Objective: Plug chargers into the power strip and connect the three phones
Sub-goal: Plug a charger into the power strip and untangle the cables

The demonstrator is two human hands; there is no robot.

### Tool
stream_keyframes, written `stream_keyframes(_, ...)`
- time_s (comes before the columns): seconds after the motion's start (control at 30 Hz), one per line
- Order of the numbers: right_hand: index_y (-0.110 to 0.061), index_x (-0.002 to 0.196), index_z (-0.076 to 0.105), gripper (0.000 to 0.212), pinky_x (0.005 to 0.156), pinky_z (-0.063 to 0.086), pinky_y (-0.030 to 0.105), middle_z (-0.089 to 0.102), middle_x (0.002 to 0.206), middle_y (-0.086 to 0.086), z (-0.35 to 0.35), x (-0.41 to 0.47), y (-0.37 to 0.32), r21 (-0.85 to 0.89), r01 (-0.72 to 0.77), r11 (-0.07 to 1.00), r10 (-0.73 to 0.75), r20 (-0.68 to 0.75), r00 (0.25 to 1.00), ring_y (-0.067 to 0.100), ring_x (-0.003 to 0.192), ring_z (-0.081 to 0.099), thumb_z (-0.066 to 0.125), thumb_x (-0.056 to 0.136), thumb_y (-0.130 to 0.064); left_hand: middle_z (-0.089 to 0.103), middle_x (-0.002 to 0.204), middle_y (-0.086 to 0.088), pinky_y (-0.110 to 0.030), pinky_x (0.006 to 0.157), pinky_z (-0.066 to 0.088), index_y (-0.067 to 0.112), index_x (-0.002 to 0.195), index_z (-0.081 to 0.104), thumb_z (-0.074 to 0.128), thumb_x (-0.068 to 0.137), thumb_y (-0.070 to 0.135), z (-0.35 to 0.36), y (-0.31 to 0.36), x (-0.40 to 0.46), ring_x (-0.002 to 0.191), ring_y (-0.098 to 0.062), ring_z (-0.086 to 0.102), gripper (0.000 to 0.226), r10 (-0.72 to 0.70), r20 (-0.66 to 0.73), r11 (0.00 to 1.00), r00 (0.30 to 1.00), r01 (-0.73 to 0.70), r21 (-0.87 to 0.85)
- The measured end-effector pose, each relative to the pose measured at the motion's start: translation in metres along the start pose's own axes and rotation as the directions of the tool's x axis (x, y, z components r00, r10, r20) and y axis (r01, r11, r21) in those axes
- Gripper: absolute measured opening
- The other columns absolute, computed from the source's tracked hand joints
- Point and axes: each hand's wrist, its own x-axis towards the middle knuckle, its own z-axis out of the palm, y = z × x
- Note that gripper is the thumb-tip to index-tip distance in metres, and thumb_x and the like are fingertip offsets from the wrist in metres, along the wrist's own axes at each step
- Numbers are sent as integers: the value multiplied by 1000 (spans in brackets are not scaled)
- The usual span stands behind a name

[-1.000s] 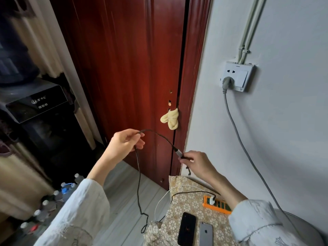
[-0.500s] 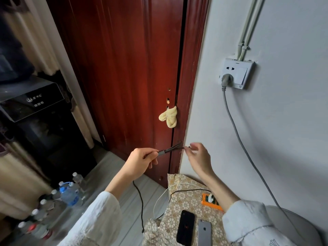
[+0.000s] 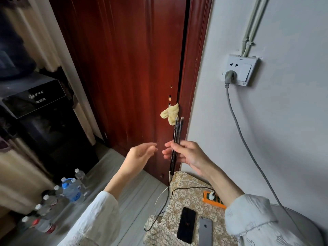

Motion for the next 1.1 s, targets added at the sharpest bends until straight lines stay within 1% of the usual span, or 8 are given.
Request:
stream_keyframes(0.17, -20, 85, 72, 17, 77, 55, 27, 75, 83, 3, 10, -5, 3, -81, 36, 996, -27, 118, 993, 18, 83, 71, 56, 89, -20, 67, 102, 14, -5, 79, 47, 22, 117, 60, 53, 88, 33, -9, 30, 6, 91, 19, 57, 31, 76, 29, 992, 997, -73, -105)
stream_keyframes(0.37, -6, 94, 69, 22, 70, 56, 26, 75, 84, 7, 14, -7, 4, -82, 15, 996, 0, 181, 983, 23, 79, 71, 59, 85, -23, 74, 94, 1, -18, 85, 51, 16, 100, 68, 66, 81, 15, 0, 44, 7, 91, -8, 68, 19, 15, 28, 976, 999, -9, -219)
stream_keyframes(0.5, -3, 94, 70, 23, 74, 56, 27, 75, 83, 5, 11, -8, 6, -136, 25, 990, -6, 137, 991, 24, 83, 71, 55, 90, -19, 74, 75, 10, -5, 68, 47, 20, 88, 68, 65, 82, 14, 0, 36, 7, 77, 4, 67, 9, -1, -21, 971, 1000, -4, -238)
stream_keyframes(0.63, -30, 78, 71, 25, 76, 52, 41, 73, 79, 7, 10, -10, 9, -321, 77, 944, -72, 26, 997, 23, 76, 68, 50, 92, -30, 73, 68, 12, 1, 61, 41, 21, 87, 68, 65, 82, 13, -3, 26, 9, 70, 11, 63, 10, -32, -77, 968, 997, 12, -251)
stream_keyframes(0.7, -38, 77, 67, 25, 73, 52, 37, 72, 81, 2, 10, -11, 11, -363, 81, 928, -95, -20, 995, 15, 77, 67, 50, 93, -29, 72, 71, 11, 2, 58, 41, 23, 85, 67, 64, 82, 13, -5, 18, 10, 66, 13, 62, 10, -71, -116, 968, 991, 40, -249)
stream_keyframes(0.77, -24, 88, 68, 17, 75, 54, 24, 72, 90, -3, 10, -10, 17, -268, 61, 961, -79, -59, 995, 6, 87, 68, 52, 92, -21, 70, 73, 10, 2, 53, 40, 25, 83, 66, 63, 82, 12, -9, 4, 10, 59, 12, 60, 13, -126, -174, 969, 977, 84, -231)
stream_keyframes(0.93, 13, 90, 65, 31, 78, 58, 31, 68, 100, 20, 10, -4, 45, -113, -90, 990, 60, -245, 968, 19, 85, 66, 63, 85, -17, 64, 68, 2, -18, 54, 42, 23, 70, 65, 60, 84, 8, -14, -45, 7, 58, -8, 53, 21, -340, -206, 935, 918, 307, -179)
stream_keyframes(1.1, 11, 94, 62, 21, 59, 59, 24, 66, 77, 14, 16, -4, 77, 126, -261, 957, 285, -236, 929, 19, 62, 65, 65, 82, -6, 60, 70, -2, -34, 74, 48, 19, 77, 62, 56, 83, 5, 11, -85, -8, 71, -22, 56, 16, -454, -238, 890, 859, 451, -71)
